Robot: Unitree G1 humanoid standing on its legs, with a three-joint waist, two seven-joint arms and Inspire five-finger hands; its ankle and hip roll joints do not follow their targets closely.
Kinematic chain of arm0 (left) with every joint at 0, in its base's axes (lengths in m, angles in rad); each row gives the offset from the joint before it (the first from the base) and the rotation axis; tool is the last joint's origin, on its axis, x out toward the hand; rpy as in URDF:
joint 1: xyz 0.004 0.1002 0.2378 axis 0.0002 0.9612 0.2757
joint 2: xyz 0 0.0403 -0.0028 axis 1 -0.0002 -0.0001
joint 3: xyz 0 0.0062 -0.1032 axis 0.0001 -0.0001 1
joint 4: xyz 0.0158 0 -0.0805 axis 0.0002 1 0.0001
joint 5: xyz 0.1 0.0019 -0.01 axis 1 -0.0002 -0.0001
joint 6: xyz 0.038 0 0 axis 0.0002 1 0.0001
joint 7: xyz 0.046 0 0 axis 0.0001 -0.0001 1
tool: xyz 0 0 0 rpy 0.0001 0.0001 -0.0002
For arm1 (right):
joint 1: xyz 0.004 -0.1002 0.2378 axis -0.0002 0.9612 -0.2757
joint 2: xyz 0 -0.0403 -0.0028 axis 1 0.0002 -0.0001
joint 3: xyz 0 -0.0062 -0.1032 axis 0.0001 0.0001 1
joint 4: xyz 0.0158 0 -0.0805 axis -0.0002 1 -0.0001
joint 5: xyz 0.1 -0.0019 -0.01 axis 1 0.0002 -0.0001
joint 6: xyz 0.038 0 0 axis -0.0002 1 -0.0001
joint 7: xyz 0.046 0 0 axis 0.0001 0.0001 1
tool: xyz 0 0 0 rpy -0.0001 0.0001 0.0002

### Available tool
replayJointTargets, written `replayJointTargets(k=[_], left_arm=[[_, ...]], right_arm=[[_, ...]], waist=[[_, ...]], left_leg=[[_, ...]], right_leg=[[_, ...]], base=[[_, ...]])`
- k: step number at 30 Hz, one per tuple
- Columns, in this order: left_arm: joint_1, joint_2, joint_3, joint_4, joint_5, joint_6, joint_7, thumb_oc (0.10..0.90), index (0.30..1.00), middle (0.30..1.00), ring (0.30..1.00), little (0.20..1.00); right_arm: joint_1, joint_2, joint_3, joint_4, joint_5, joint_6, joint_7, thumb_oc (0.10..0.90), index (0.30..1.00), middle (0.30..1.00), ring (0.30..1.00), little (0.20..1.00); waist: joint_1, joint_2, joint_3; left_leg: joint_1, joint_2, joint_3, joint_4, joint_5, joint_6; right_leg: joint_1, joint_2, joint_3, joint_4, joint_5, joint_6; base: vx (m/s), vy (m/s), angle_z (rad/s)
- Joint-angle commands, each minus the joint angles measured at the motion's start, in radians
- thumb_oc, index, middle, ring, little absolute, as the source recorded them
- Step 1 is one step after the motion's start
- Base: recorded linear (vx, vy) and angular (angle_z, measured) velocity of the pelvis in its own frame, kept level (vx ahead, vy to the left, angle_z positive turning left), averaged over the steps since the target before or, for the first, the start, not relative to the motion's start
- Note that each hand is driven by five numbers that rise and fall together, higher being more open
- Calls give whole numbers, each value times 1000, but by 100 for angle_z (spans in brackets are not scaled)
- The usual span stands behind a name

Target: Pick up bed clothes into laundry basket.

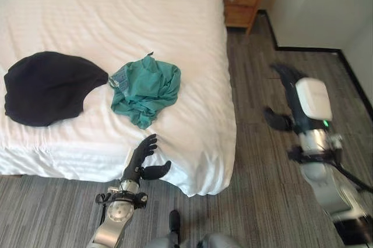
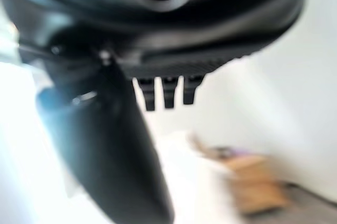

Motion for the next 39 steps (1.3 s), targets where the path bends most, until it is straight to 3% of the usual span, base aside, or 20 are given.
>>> replayJointTargets(k=[1, 5, 13, 22, 23, 29, 31, 32, 37, 39], left_arm=[[13, 79, 10, -43, -45, -83, 4, 800, 900, 900, 900, 900], [37, 60, 36, -18, -82, -84, 16, 800, 900, 900, 900, 900], [99, 38, 46, 97, -120, -67, 26, 800, 900, 900, 900, 900], [92, 49, 36, 351, -148, -67, 34, 800, 900, 900, 900, 900], [81, 61, 39, 459, -160, -72, 43, 800, 900, 900, 900, 900], [60, 73, 38, 589, -183, -86, 36, 800, 900, 900, 900, 900], [58, 72, 46, 663, -213, -97, 30, 800, 900, 900, 900, 900], [56, 76, 45, 676, -220, -99, 23, 800, 900, 900, 900, 900], [50, 101, 51, 626, -250, -120, 6, 800, 900, 900, 900, 900], [73, 166, 100, 358, -262, -136, 5, 800, 900, 900, 900, 900]], right_arm=[[-229, 20, 34, 10, -4, -34, -41, 800, 900, 900, 900, 900], [-343, 69, 132, 57, 6, -18, -20, 800, 900, 900, 900, 900], [-530, 205, 319, 256, 99, -7, 30, 800, 900, 900, 900, 900], [-711, 267, 496, 724, 137, 25, 54, 800, 900, 900, 900, 900], [-762, 287, 534, 880, 139, 36, 61, 800, 900, 900, 900, 900], [-805, 309, 552, 1061, 160, 40, 52, 800, 900, 900, 900, 900], [-777, 336, 516, 1172, 220, 41, 41, 800, 900, 900, 900, 900], [-776, 339, 505, 1214, 241, 43, 46, 400, 300, 300, 300, 300], [-771, 311, 510, 1288, 260, 47, 62, 400, 300, 300, 300, 300], [-770, 234, 509, 1163, 275, 35, 72, 400, 300, 300, 300, 300]], waist=[[65, -83, -87], [110, -108, -106], [179, -115, -127], [239, -127, -115], [261, -128, -104], [282, -125, -82], [298, -109, -65], [303, -103, -61], [317, -90, -55], [314, -93, -55]], left_leg=[[33, 43, 71, 0, -111, -167], [41, 45, 59, 0, -122, -174], [58, 52, 26, 0, -120, -181], [26, 45, -10, 0, -100, -190], [-5, 39, -26, 0, -90, -195], [-67, 32, -46, 0, -74, -199], [-109, 24, -66, 0, -63, -200], [-118, 21, -71, 0, -60, -200], [-147, 10, -82, 0, -58, -204], [-127, 16, -66, 0, -67, -201]], right_leg=[[154, -21, 42, -480, 301, 47], [229, -51, 29, -604, 348, 62], [283, -69, -7, -613, 344, 48], [282, -83, -56, -613, 341, 51], [267, -85, -73, -613, 340, 54], [231, -92, -99, -613, 342, 60], [200, -97, -120, -601, 346, 59], [194, -99, -127, -598, 348, 59], [185, -108, -146, -601, 346, 60], [190, -107, -141, -588, 349, 65]], base=[[189, -91, 107], [125, -129, 96], [106, -51, 22], [54, 17, 15], [24, 42, 14], [6, 45, 26], [13, 64, 17], [12, 51, 30], [32, 14, 19], [29, -34, 10]])
